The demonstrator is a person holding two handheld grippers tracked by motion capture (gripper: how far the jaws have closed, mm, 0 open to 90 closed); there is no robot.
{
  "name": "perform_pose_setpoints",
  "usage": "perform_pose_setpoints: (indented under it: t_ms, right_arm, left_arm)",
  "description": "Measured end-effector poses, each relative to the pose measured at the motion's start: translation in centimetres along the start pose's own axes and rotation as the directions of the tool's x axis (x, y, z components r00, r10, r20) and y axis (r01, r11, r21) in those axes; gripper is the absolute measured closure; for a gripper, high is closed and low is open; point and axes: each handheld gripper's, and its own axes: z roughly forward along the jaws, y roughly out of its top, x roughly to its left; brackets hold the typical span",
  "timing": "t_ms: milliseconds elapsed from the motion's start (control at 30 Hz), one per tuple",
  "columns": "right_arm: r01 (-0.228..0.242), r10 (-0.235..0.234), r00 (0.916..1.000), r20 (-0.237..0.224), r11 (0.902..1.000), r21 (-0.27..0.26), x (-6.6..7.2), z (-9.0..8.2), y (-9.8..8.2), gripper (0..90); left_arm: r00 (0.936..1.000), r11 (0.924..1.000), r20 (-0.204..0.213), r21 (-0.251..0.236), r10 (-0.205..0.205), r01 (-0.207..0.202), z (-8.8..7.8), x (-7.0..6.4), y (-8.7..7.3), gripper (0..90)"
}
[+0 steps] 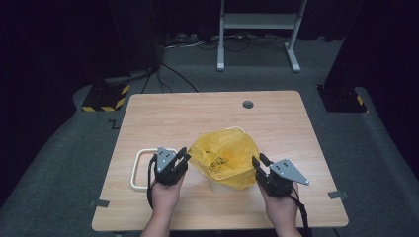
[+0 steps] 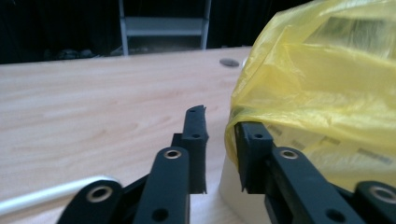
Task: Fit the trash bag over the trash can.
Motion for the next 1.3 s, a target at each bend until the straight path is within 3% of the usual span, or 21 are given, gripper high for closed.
perform_pose_setpoints:
  t_ms: [200,300,467,600,700,933,1100,1200,1267,1300]
  right_arm:
    - [0.022,-0.022,0.9995,0.022,0.9998,0.002,-0.4,0.2,0.2,70.2]
    - [0.045,-0.045,0.9979,0.047,0.999,0.002,-1.2,0.0,0.3,70.2]
    - [0.032,-0.033,0.9977,0.06,0.9994,0.012,-2.6,-0.4,0.6,71.4]
    - [0.037,-0.037,0.9981,0.049,0.9993,-0.004,-2.2,-0.9,0.9,71.3]
    - [0.023,-0.023,0.9985,0.049,0.9997,0.013,-2.3,-0.7,0.7,71.0]
    - [-0.014,0.013,0.9995,0.027,0.9995,0.029,-2.3,-0.1,0.3,75.1]
    - [-0.011,0.01,0.9997,0.022,0.9995,0.029,-2.1,0.1,0.2,77.7]
    - [-0.008,0.007,0.9997,0.022,0.9995,0.03,-2.1,0.1,0.3,78.8]
    - [-0.004,0.004,0.9998,0.02,0.9995,0.03,-2.1,0.0,0.3,79.0]
    - [-0.004,0.003,0.9998,0.021,0.9995,0.03,-2.1,0.0,0.2,79.1]
  left_arm:
    - [0.9963,0.9992,0.079,0.018,0.035,-0.037,-0.4,-1.9,-0.9,71.4]
    - [0.9888,0.9965,0.128,0.022,0.077,-0.081,-0.5,-3.6,-1.3,69.8]
    - [0.9893,0.9949,0.106,0.001,0.1,-0.101,-1.2,-4.5,-1.3,59.0]
    - [0.9902,0.9938,0.092,-0.048,0.105,-0.101,-2.6,-4.8,-1.0,47.0]
    - [0.9877,0.9877,0.092,-0.104,0.127,-0.117,-3.8,-5.4,-0.5,40.8]
    - [0.9781,0.9698,0.079,-0.167,0.192,-0.177,-4.7,-7.1,0.8,34.2]
    - [0.9749,0.9592,0.08,-0.212,0.208,-0.187,-4.9,-7.5,2.0,34.7]
    - [0.9703,0.953,0.09,-0.229,0.224,-0.199,-4.8,-7.4,2.9,42.6]
    - [0.9777,0.9584,0.108,-0.243,0.18,-0.149,-4.5,-6.6,3.4,59.3]
    - [0.9857,0.9689,0.119,-0.231,0.12,-0.09,-4.0,-5.7,3.7,65.4]
